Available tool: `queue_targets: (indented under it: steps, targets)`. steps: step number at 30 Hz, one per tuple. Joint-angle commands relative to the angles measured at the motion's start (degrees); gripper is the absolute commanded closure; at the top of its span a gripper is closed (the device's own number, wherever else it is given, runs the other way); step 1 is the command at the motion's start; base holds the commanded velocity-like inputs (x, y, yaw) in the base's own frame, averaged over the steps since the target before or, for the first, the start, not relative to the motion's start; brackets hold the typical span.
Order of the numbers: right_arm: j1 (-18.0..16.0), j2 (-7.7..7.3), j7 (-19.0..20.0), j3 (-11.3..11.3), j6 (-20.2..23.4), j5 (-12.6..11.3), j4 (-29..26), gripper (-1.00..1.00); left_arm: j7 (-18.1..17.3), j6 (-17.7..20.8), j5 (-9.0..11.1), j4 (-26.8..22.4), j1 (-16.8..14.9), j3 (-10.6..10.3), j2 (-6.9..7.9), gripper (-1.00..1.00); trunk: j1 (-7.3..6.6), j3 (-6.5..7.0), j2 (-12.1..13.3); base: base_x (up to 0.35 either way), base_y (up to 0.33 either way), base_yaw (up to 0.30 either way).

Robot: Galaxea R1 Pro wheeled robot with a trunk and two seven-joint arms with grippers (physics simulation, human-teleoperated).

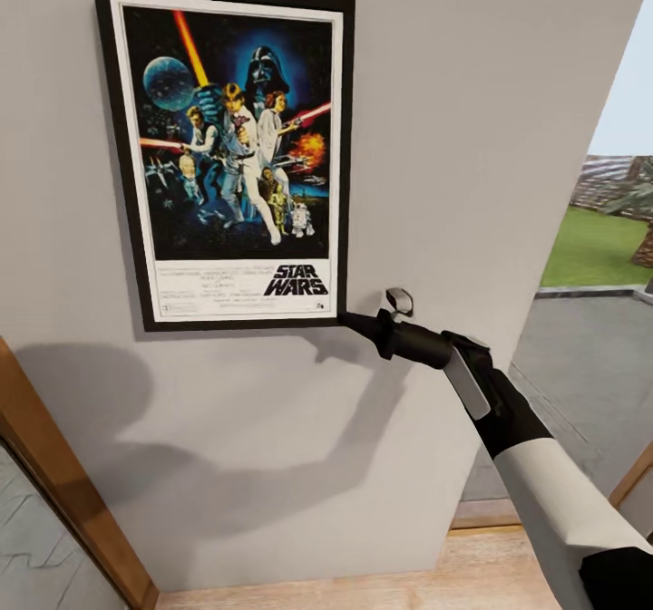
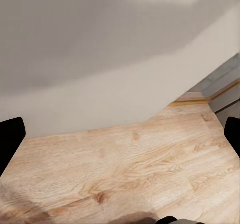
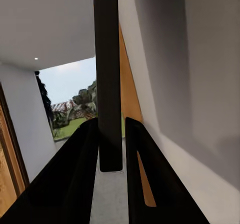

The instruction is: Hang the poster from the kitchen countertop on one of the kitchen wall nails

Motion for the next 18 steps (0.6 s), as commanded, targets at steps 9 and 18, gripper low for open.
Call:
queue_targets:
  steps: [9,18]
  targets:
    - [0.1,-0.08,-2.6,0.1,0.3,0.2,0.1,1.0,-0.1,-0.4,0.1,0.0,0.0,0.0,0.01,-1.0,0.05,-0.13,-0.1,0.0,0.0,0.0]
    - [0.1,-0.08,-2.6,0.1,0.3,0.2,0.1,1.0,-0.1,-0.4,0.1,0.0,0.0,0.0,0.01,-1.0,0.05,-0.13,-0.1,0.0,0.0,0.0]
